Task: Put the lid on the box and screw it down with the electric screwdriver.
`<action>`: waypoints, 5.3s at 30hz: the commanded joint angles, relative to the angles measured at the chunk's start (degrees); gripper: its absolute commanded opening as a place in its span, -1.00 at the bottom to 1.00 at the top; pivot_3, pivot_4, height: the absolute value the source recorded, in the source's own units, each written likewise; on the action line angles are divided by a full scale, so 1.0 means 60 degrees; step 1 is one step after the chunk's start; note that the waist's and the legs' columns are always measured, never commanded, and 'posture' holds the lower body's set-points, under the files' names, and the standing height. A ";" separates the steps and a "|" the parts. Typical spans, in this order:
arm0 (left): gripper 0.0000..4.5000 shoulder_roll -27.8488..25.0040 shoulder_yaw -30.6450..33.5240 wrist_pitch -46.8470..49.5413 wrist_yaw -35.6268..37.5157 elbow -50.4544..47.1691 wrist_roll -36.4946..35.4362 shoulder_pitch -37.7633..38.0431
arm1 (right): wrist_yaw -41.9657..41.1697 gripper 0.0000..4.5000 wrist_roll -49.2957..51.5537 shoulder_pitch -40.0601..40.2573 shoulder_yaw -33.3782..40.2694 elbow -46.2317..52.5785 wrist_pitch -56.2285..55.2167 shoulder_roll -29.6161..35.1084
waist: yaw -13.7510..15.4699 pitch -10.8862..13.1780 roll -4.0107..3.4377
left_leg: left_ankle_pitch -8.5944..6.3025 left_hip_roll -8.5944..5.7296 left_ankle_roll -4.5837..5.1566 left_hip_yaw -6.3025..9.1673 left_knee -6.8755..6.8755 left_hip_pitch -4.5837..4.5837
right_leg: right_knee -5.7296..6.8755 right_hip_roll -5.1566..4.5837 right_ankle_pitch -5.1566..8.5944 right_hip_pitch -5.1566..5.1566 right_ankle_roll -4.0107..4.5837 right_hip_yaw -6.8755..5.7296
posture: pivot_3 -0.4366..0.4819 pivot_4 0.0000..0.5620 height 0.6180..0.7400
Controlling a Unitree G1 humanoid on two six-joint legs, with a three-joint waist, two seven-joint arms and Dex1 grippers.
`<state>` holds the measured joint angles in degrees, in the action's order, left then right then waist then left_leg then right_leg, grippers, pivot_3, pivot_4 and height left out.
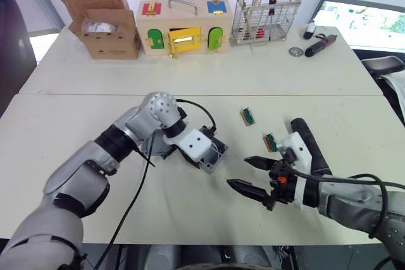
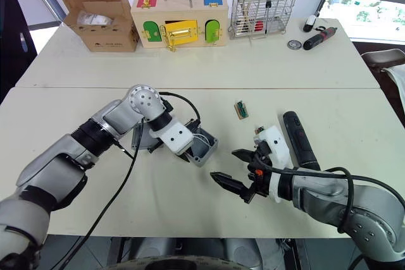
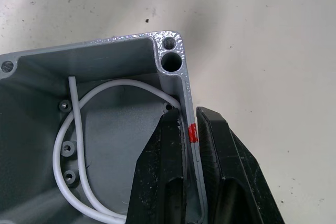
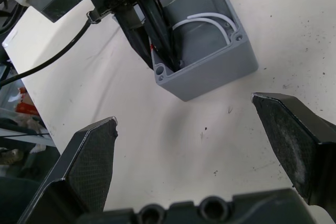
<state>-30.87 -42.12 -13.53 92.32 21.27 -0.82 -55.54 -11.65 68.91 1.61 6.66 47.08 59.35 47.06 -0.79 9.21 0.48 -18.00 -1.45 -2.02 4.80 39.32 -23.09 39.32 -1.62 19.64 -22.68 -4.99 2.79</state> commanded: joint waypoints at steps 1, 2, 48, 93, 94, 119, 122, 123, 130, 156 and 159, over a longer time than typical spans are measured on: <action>-0.22 -0.0064 0.0010 -0.0181 0.0030 -0.0226 -0.0218 -0.0094 | -0.0023 1.00 0.0202 -0.0068 -0.0037 0.0286 -0.0178 -0.0019 | 0.0008 0.0000 0.0000 | 0.0000 0.0000 0.0000 0.0000 0.0000 0.0000 | 0.0000 0.0000 0.0000 0.0000 0.0000 0.0000 | -0.05 -0.47 1.00; 0.01 -0.0102 0.0011 -0.0098 0.0030 -0.0315 -0.0322 -0.0084 | -0.0044 1.00 0.0214 -0.0065 -0.0038 0.0280 -0.0184 -0.0003 | 0.0007 0.0000 0.0000 | 0.0000 0.0000 0.0001 0.0000 0.0001 0.0000 | 0.0000 -0.0001 0.0000 0.0001 0.0000 0.0000 | -0.05 -0.47 1.00; 0.89 -0.2257 0.6715 1.7672 -1.2752 -0.3730 -0.6432 0.2100 | -0.3077 1.00 -0.2026 -0.3255 -0.1559 -0.0835 -0.0465 0.0828 | 0.0026 -0.0003 0.0004 | -0.0009 -0.0008 0.0013 0.0019 0.0117 -0.0056 | 0.0128 -0.0021 0.0002 -0.0072 -0.0003 0.0000 | -0.05 -0.47 1.00; -0.98 -0.1972 0.6164 1.7672 -1.9260 -0.3857 -1.1806 0.2585 | -0.2707 1.00 -0.2196 -0.3753 -0.0943 -0.0141 0.0330 0.0937 | -0.0003 -0.0017 -0.0007 | 0.0019 -0.0015 -0.0036 0.0009 0.0109 -0.0044 | 0.0134 -0.0021 0.0001 -0.0077 -0.0002 0.0012 | -0.05 -0.47 1.00; -0.98 -0.1990 0.6192 1.7672 -1.9214 -0.3838 -1.1711 0.2552 | -0.2673 1.00 -0.2173 -0.3776 -0.0939 -0.0156 0.0360 0.0922 | -0.0003 -0.0017 -0.0007 | 0.0019 -0.0015 -0.0036 0.0009 0.0108 -0.0044 | 0.0134 -0.0021 0.0001 -0.0076 -0.0002 0.0012 | -0.05 -0.47 1.00; -0.98 0.2483 0.7279 0.3908 -1.0648 -0.1173 -0.4645 0.1159 | -0.1107 1.00 -0.4229 -0.7742 -0.0877 -0.5883 -0.2209 -0.3888 | -0.0083 -0.0016 -0.0001 | 0.0042 -0.0023 -0.0077 -0.0024 0.0073 -0.0059 | 0.0128 -0.0030 -0.0001 -0.0117 -0.0001 0.0012 | -0.05 -0.47 1.00; -0.98 0.2715 0.7360 0.3919 -1.0658 -0.1360 -0.4483 0.1226 | -0.1005 1.00 -0.4386 -0.7946 -0.0730 -0.5988 -0.2110 -0.4052 | -0.0079 -0.0016 -0.0001 | 0.0042 -0.0023 -0.0077 -0.0023 0.0074 -0.0059 | 0.0131 -0.0031 -0.0001 -0.0117 -0.0001 0.0014 | -0.05 -0.47 1.00; -0.98 0.2767 0.7380 0.3929 -1.0648 -0.1416 -0.4443 0.1253 | -0.0971 1.00 -0.4417 -0.7990 -0.0687 -0.5993 -0.2062 -0.4088 | -0.0080 -0.0016 -0.0001 | 0.0042 -0.0023 -0.0078 -0.0022 0.0074 -0.0059 | 0.0131 -0.0031 -0.0001 -0.0118 -0.0001 0.0014 | -0.05 -0.47 1.00; -0.98 0.2951 0.7456 0.3983 -1.0502 -0.1578 -0.4272 0.1338 | -0.0849 1.00 -0.4270 -0.8185 -0.0255 -0.5999 -0.1712 -0.4322 | -0.0070 -0.0016 -0.0001 | 0.0043 -0.0023 -0.0078 -0.0021 0.0075 -0.0059 | 0.0131 -0.0033 -0.0001 -0.0117 -0.0001 0.0014 | -0.05 -0.47 1.00; -1.00 0.2939 0.7543 0.4158 -1.0007 -0.1653 -0.3997 0.1504 | -0.0763 -0.92 -0.4134 -0.8154 0.0065 -0.5512 -0.1070 -0.4531 | -0.0076 -0.0016 -0.0001 | 0.0042 -0.0023 -0.0078 -0.0019 0.0072 -0.0059 | 0.0131 -0.0031 -0.0001 -0.0118 -0.0001 0.0013 | -0.05 -0.47 1.00; -0.54 0.2754 0.7764 0.4642 -0.9534 -0.1718 -0.4509 0.1544 | -0.0783 -0.92 -0.4379 -0.8015 -0.0050 -0.5313 -0.1227 -0.4454 | -0.0082 -0.0016 -0.0001 | 0.0042 -0.0023 -0.0078 -0.0019 0.0070 -0.0059 | 0.0131 -0.0031 -0.0001 -0.0118 -0.0001 0.0013 | -0.05 -0.47 1.00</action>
<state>-13.54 2.15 13.33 33.45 13.35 -25.69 -45.87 -16.11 42.88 -45.86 5.51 11.74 53.27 19.95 -1.29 9.12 0.47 -17.75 -1.59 -2.48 4.68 39.72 -23.44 40.11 -1.81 19.64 -23.40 -5.00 2.87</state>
